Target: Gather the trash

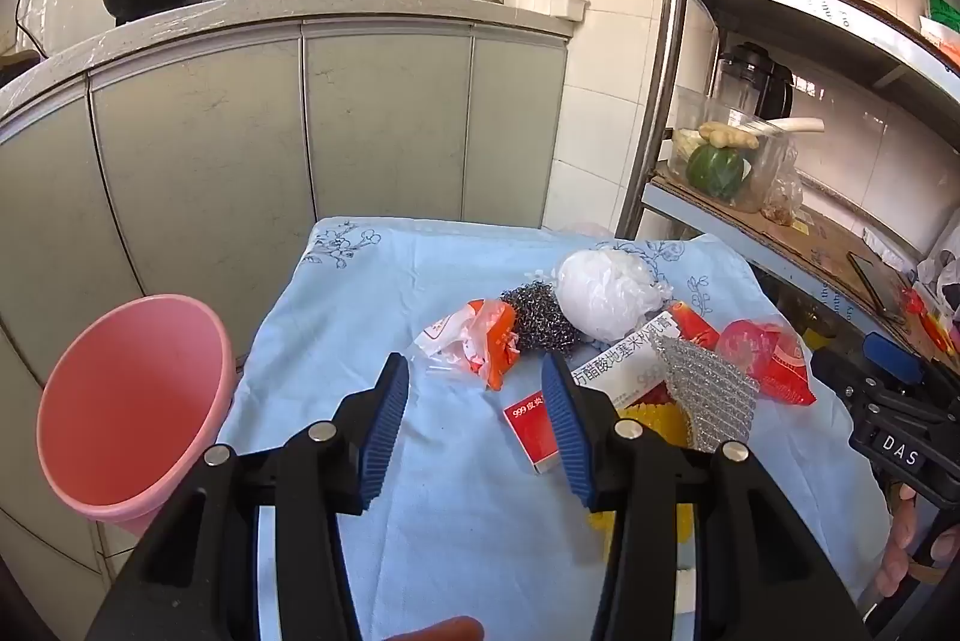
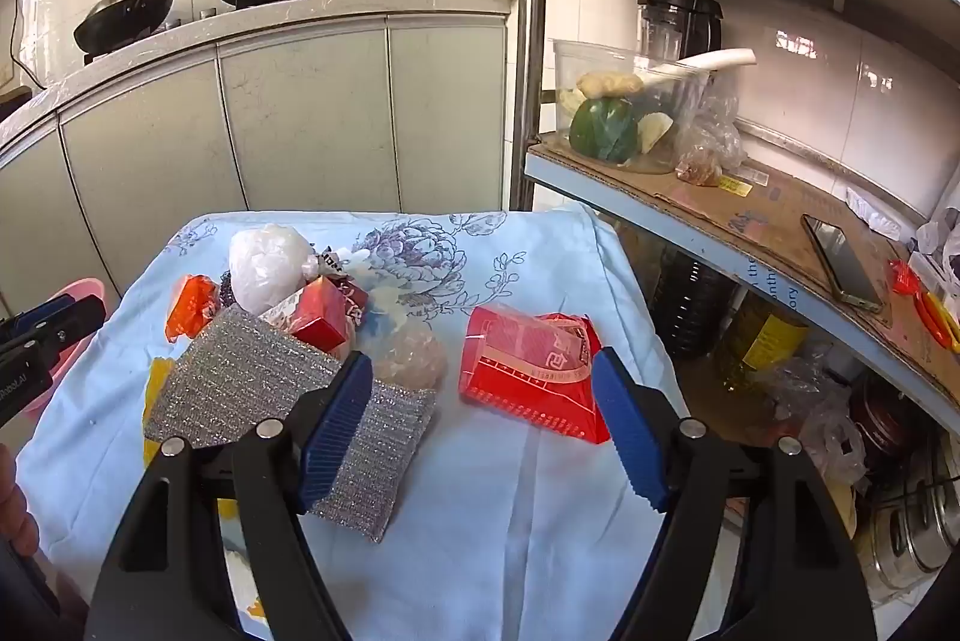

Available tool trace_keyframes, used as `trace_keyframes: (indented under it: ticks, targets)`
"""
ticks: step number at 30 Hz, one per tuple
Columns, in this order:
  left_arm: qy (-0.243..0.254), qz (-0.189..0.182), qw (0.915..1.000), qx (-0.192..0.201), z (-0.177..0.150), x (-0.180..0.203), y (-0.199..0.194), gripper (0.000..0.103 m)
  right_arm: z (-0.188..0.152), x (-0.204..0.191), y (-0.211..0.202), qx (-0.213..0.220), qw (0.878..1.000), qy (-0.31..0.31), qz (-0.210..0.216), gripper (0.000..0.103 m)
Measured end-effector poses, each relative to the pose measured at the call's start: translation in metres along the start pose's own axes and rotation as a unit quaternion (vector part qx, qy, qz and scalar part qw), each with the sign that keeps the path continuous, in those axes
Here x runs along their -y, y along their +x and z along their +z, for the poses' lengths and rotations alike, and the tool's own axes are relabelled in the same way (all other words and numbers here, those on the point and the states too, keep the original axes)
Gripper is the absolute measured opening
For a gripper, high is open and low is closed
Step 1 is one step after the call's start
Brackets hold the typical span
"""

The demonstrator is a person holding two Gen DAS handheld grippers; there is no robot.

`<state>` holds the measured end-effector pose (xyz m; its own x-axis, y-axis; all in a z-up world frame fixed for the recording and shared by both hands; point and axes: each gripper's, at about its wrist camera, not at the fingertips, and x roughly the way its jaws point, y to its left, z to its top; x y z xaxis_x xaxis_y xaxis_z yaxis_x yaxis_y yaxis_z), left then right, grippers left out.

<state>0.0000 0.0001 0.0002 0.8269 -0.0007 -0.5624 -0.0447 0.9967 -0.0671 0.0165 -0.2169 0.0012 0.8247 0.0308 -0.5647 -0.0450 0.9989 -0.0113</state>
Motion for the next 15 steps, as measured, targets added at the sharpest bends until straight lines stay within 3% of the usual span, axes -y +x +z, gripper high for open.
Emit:
trace_keyframes:
  ticks: [15]
  targets:
    - [-0.001,-0.003,1.0,0.003,0.0002,0.0011,-0.003,0.046,0.0013,0.0024,0.0006,0.001,1.0,-0.001,0.0,0.076]
